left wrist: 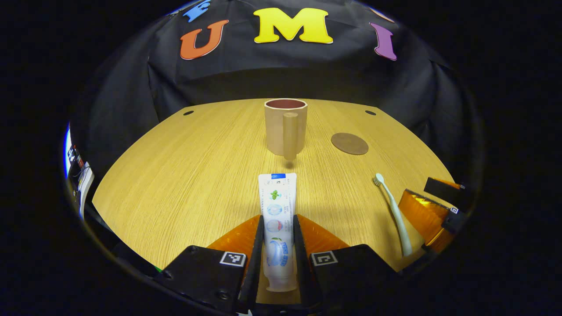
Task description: Put the toothbrush and toothpaste on the desktop into the cup, then pick up the cup and place it on the coaster on the desktop.
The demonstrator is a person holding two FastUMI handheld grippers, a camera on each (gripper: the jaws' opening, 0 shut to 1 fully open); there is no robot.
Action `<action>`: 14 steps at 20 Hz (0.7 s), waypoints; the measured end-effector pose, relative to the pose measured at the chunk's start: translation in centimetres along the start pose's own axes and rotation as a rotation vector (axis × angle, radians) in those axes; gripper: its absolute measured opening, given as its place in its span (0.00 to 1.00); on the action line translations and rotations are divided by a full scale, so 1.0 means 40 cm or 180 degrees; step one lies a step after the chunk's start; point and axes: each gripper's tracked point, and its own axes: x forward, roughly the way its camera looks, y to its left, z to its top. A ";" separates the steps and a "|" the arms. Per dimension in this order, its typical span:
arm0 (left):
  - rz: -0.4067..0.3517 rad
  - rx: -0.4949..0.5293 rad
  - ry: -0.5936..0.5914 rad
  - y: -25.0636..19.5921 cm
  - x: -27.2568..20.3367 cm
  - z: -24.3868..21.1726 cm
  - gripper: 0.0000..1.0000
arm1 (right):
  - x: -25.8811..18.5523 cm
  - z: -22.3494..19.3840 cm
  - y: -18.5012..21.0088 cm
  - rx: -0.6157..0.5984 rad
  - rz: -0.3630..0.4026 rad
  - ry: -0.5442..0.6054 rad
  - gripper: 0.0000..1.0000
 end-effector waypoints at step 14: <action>-0.0158 0.0014 -0.0542 -0.010 -0.086 0.095 0.36 | 0.100 -0.033 0.024 0.0006 -0.0174 0.0371 0.28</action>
